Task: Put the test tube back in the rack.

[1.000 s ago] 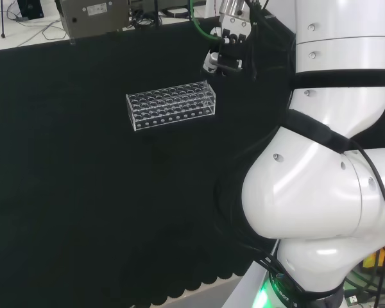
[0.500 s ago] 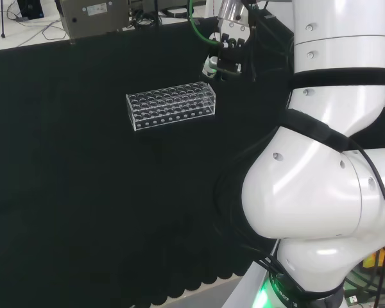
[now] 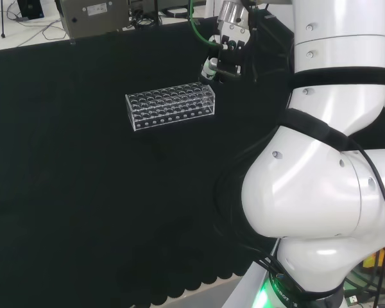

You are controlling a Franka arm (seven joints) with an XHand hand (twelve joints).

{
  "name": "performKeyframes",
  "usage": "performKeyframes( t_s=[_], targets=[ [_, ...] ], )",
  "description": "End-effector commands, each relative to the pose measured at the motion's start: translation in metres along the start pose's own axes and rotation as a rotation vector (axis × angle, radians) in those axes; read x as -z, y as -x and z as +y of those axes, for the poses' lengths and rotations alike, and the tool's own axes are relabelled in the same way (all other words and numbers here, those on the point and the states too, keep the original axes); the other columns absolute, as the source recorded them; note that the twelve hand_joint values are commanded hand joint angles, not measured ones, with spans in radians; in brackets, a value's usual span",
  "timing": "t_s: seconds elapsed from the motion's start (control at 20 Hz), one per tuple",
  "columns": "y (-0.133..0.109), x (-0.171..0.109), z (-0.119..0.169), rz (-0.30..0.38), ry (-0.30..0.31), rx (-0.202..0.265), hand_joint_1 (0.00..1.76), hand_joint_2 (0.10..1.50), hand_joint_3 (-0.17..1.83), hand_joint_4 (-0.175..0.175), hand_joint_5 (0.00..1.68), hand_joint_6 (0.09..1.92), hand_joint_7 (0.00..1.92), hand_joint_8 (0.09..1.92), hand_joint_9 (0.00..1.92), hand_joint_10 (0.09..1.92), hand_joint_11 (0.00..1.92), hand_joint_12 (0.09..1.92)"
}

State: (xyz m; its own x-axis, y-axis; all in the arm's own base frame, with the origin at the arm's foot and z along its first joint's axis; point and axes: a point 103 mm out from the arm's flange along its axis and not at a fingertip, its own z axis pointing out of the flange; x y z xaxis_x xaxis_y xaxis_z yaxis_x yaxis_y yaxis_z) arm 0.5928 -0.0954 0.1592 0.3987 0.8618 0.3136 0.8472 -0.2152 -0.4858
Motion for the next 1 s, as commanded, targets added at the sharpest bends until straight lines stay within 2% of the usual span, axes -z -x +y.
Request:
performKeyframes(
  t_s=[0.05, 0.35, 0.45, 0.55, 0.7, 0.8, 0.85, 0.9, 1.0],
  targets=[
    [-0.0014, 0.0017, 0.0034, 0.067, -0.060, 0.048, 1.42, 1.00, -0.05, -0.175, 1.22, 0.41, 1.30, 0.77, 1.27, 0.48, 1.07, 1.15],
    [-0.0060, 0.0026, 0.0024, 0.059, -0.061, 0.056, 1.42, 1.05, -0.17, -0.175, 1.25, 0.43, 1.34, 0.67, 1.27, 0.46, 0.92, 1.27],
    [-0.0073, 0.0014, 0.0013, 0.062, -0.062, 0.065, 1.34, 1.06, -0.17, -0.125, 1.28, 0.38, 1.34, 0.62, 1.28, 0.51, 0.88, 1.29],
    [-0.0066, 0.0019, 0.0010, 0.078, -0.063, 0.075, 1.30, 1.06, -0.17, -0.053, 1.30, 0.36, 1.31, 0.61, 1.26, 0.54, 0.84, 1.31],
    [-0.0040, 0.0053, 0.0008, 0.096, -0.075, 0.087, 1.28, 1.08, -0.17, 0.011, 1.27, 0.47, 1.24, 0.68, 1.21, 0.62, 0.77, 1.34],
    [-0.0034, 0.0067, 0.0004, 0.095, -0.073, 0.091, 1.23, 1.08, -0.16, -0.108, 1.24, 0.56, 1.11, 0.75, 1.15, 0.68, 0.73, 1.36],
    [-0.0033, 0.0074, 0.0005, 0.097, -0.071, 0.092, 1.22, 1.08, -0.16, -0.141, 1.22, 0.59, 1.05, 0.79, 1.12, 0.70, 0.71, 1.38],
    [-0.0032, 0.0082, 0.0000, 0.102, -0.069, 0.092, 1.21, 1.08, -0.15, -0.159, 1.21, 0.62, 1.00, 0.82, 1.08, 0.73, 0.68, 1.39],
    [-0.0036, 0.0096, -0.0019, 0.102, -0.066, 0.088, 1.26, 1.02, -0.17, -0.122, 1.06, 0.62, 0.88, 0.87, 0.99, 0.76, 0.61, 1.41]
  ],
)
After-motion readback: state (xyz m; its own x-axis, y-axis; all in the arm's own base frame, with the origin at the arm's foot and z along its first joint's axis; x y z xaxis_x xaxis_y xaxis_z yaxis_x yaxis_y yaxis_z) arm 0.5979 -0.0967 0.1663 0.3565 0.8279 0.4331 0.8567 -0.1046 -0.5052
